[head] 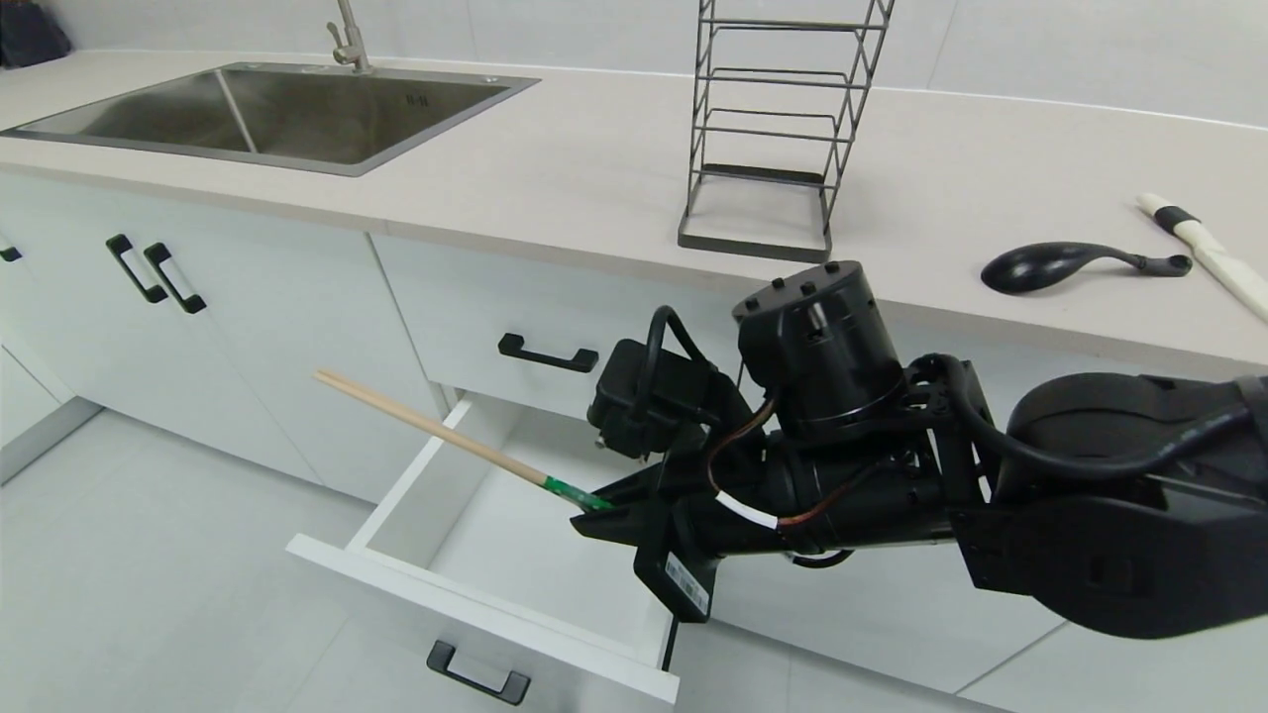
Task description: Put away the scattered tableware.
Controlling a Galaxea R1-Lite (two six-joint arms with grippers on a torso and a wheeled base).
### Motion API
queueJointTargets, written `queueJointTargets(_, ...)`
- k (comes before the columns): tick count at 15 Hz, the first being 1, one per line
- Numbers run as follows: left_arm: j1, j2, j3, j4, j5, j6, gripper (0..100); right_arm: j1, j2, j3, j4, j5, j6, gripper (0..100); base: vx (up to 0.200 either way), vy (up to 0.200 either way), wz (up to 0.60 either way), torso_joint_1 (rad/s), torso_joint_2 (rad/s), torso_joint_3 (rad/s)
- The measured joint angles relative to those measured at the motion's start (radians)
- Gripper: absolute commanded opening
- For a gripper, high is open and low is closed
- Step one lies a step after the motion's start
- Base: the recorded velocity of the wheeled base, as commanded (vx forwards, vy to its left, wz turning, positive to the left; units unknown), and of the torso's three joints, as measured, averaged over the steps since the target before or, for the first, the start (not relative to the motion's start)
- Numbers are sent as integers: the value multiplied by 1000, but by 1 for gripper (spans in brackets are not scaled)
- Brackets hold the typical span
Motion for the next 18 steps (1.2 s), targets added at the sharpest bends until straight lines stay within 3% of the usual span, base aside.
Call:
queueJointTargets(5, 0, 0, 0, 0, 0, 0, 100, -3, 16, -17, 0, 0, 0, 0, 0, 0, 0, -153, 284, 110)
queueJointTargets(13, 0, 0, 0, 0, 0, 0, 100, -34, 89, -54, 0, 0, -3, 0, 0, 0, 0, 0, 54, 26)
queueJointTargets(18, 0, 0, 0, 0, 0, 0, 100, -73, 151, -68, 0, 0, -93, 0, 0, 0, 0, 0, 0, 0)
